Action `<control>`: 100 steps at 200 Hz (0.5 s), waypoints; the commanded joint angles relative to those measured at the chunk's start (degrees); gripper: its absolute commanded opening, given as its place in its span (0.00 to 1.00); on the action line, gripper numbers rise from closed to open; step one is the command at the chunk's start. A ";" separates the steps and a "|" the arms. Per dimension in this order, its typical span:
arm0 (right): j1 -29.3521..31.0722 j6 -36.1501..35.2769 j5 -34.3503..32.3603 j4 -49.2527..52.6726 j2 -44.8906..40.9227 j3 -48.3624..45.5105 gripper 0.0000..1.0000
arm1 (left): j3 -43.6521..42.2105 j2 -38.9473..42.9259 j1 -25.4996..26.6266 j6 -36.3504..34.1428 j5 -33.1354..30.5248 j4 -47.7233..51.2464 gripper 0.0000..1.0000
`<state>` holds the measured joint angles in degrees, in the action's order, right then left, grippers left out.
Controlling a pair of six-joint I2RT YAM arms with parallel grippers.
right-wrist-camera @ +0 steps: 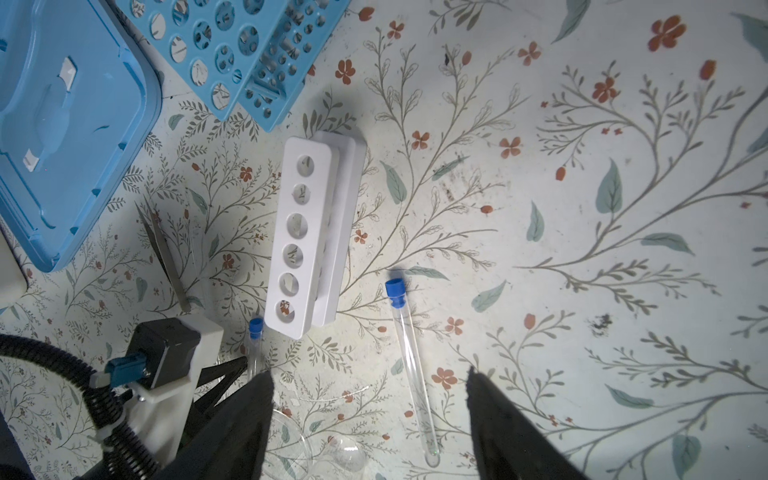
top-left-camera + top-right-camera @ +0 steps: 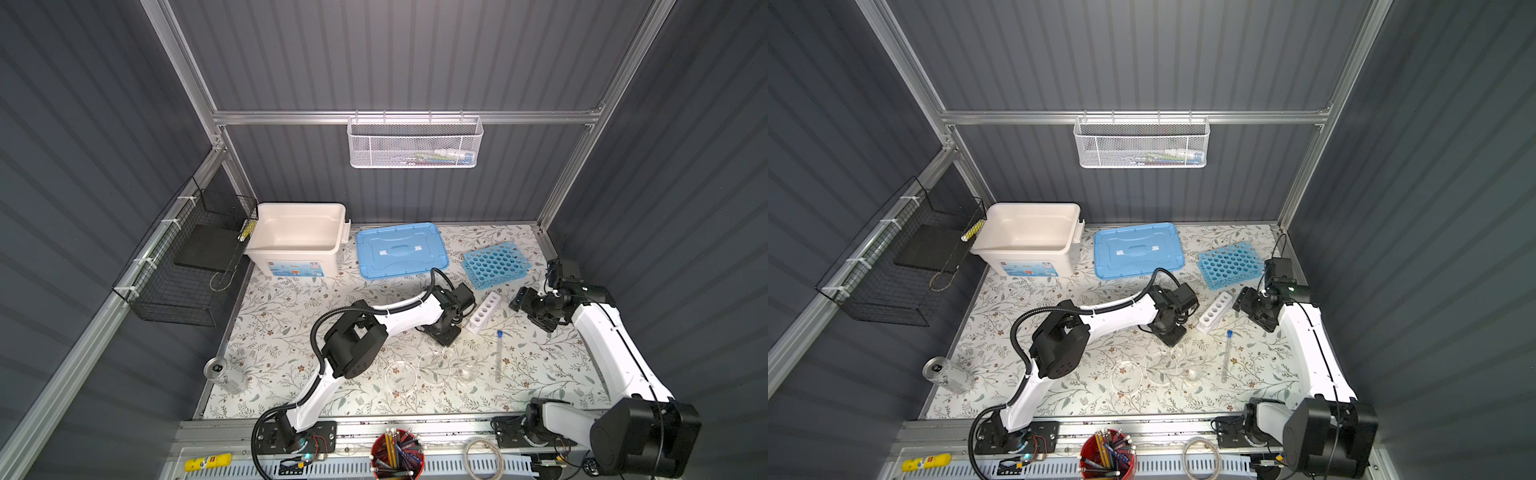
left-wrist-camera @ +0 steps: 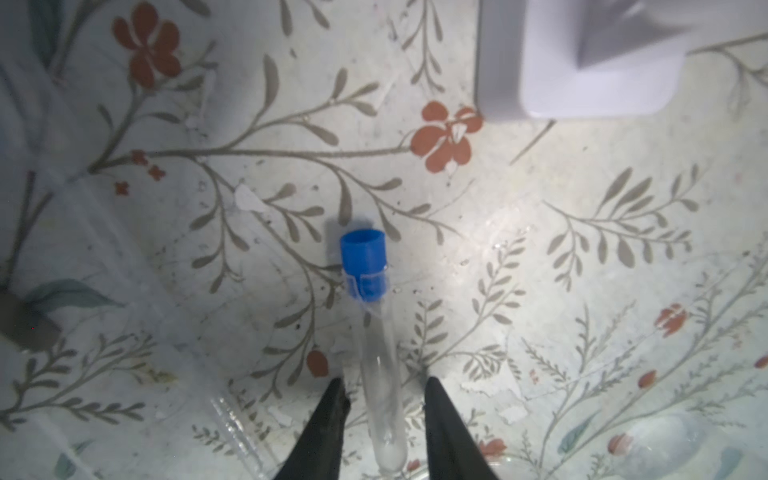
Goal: Organize the chemistry lab equipment
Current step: 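Close the left gripper on the short blue-capped test tube and lift it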
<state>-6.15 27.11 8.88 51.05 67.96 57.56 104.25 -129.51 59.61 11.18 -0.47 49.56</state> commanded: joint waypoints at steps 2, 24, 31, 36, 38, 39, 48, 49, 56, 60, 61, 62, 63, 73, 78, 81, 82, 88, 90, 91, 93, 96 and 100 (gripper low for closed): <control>-0.51 -1.00 0.53 1.31 -0.86 -1.00 0.74 | 1.22 -2.05 0.41 0.95 -0.11 3.17 0.31; -0.70 -1.02 0.52 1.33 -1.11 -1.13 0.74 | 1.29 -2.56 0.41 1.04 0.29 3.48 0.27; -0.78 -1.01 0.56 1.25 -1.20 -1.21 0.74 | 1.39 -2.74 0.41 1.04 0.39 3.58 0.27; -0.79 -1.10 0.53 1.26 -1.18 -1.22 0.74 | 1.40 -2.76 0.41 1.04 0.40 3.66 0.26; -0.79 -1.12 0.52 1.25 -1.24 -1.27 0.73 | 1.40 -2.72 0.41 1.06 0.39 3.69 0.26; -0.79 -1.15 0.39 1.29 -1.25 -1.24 0.73 | 1.40 -2.70 0.41 1.00 0.43 3.70 0.26; -0.88 -1.16 0.52 1.32 -1.38 -1.30 0.73 | 1.45 -2.76 0.41 0.95 0.43 3.70 0.25; -0.88 -1.13 0.52 1.28 -1.36 -1.31 0.73 | 1.47 -2.76 0.41 0.95 0.45 3.70 0.25; -0.97 -1.10 0.62 1.31 -1.49 -1.31 0.73 | 1.55 -2.83 0.41 0.96 0.43 3.70 0.24; -0.96 -1.10 0.62 1.32 -1.60 -1.38 0.73 | 1.57 -2.77 0.41 0.95 0.40 3.70 0.22; -0.96 -1.10 0.70 1.33 -1.60 -1.39 0.73 | 1.57 -2.77 0.41 0.95 0.39 3.70 0.22; -0.96 -1.10 0.65 1.33 -1.60 -1.39 0.73 | 1.57 -2.76 0.41 0.99 0.43 3.70 0.21; -0.97 -1.10 0.72 1.29 -1.61 -1.40 0.73 | 1.57 -2.76 0.41 0.97 0.41 3.70 0.21; -1.05 -1.10 0.60 1.28 -1.73 -1.48 0.73 | 1.57 -2.67 0.41 0.95 0.30 3.51 0.20; -1.10 -1.20 0.60 1.27 -1.71 -1.49 0.73 | 1.66 -2.67 0.41 0.95 0.36 3.52 0.20; -1.14 -1.24 0.67 1.30 -1.85 -1.49 0.73 | 1.66 -2.67 0.41 0.91 0.39 3.50 0.20; -1.14 -1.26 0.64 1.27 -1.86 -1.49 0.73 | 1.66 -2.67 0.41 0.88 0.43 3.51 0.20; -1.13 -1.19 0.65 1.25 -1.80 -1.56 0.73 | 1.79 -2.71 0.42 0.87 0.38 3.53 0.20; -1.14 -1.23 0.68 1.29 -1.85 -1.57 0.73 | 1.82 -2.75 0.42 0.86 0.40 3.55 0.20; -1.14 -1.25 0.69 1.31 -1.86 -1.57 0.73 | 1.83 -2.76 0.42 0.86 0.35 3.58 0.20; -1.14 -1.20 0.69 1.33 -1.87 -1.57 0.73 | 1.90 -2.76 0.41 0.86 0.31 3.60 0.20; -1.19 -1.28 0.65 1.35 -1.94 -1.57 0.73 | 1.92 -2.76 0.46 0.78 0.38 3.55 0.19; -1.22 -1.30 0.65 1.41 -1.96 -1.57 0.73 | 1.94 -2.75 0.46 0.82 0.38 3.53 0.19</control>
<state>-7.01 26.52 9.08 51.16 66.87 56.88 104.97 -129.93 59.59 11.60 -1.13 50.61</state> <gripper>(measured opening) 0.730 0.197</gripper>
